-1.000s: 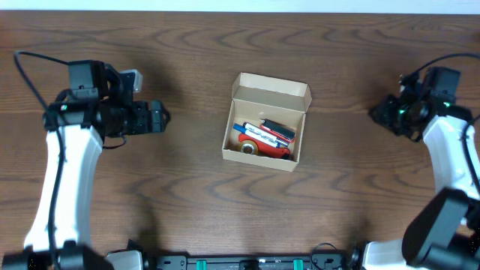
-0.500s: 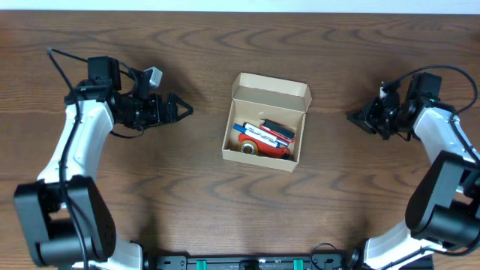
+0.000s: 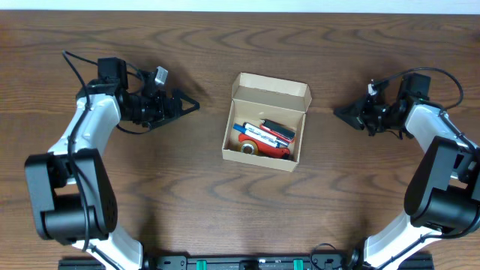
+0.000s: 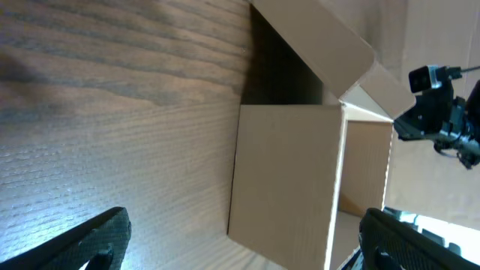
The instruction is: Pack container
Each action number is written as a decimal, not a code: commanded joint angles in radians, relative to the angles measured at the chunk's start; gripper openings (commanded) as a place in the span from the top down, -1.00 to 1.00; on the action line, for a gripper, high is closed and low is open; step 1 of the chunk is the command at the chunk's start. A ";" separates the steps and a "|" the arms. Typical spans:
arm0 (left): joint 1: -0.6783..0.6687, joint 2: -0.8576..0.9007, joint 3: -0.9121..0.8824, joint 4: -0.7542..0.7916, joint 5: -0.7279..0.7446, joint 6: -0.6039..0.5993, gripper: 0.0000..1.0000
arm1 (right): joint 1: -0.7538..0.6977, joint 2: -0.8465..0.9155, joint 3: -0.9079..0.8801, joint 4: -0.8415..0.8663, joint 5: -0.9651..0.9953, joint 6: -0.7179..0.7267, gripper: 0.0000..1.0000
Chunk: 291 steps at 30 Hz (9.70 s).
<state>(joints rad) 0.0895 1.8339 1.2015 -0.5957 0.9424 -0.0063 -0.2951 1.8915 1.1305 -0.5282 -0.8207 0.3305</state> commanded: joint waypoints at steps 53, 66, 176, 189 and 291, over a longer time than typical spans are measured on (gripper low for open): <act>-0.172 0.349 0.009 0.732 0.212 -0.747 0.88 | 0.161 0.225 -0.001 0.429 -0.245 0.294 0.97; -0.226 0.351 0.095 0.750 0.230 -0.755 0.89 | 0.222 0.225 -0.001 0.546 -0.284 0.309 0.97; -0.254 0.110 0.608 -0.353 -0.193 0.019 0.89 | 0.433 -0.164 0.528 -0.566 0.246 -0.397 0.97; -0.232 -0.145 0.608 -0.590 -1.125 -0.069 0.20 | 0.619 -0.263 0.528 -0.494 0.769 -0.437 0.87; -0.026 -1.076 -0.381 -0.206 -0.864 -0.036 -0.91 | 0.323 -1.123 -0.568 0.144 0.998 -0.202 -0.99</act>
<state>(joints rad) 0.0574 0.8532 0.8639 -0.8124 0.1802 0.0212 0.0299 0.8478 0.6064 -0.3878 0.1898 0.1440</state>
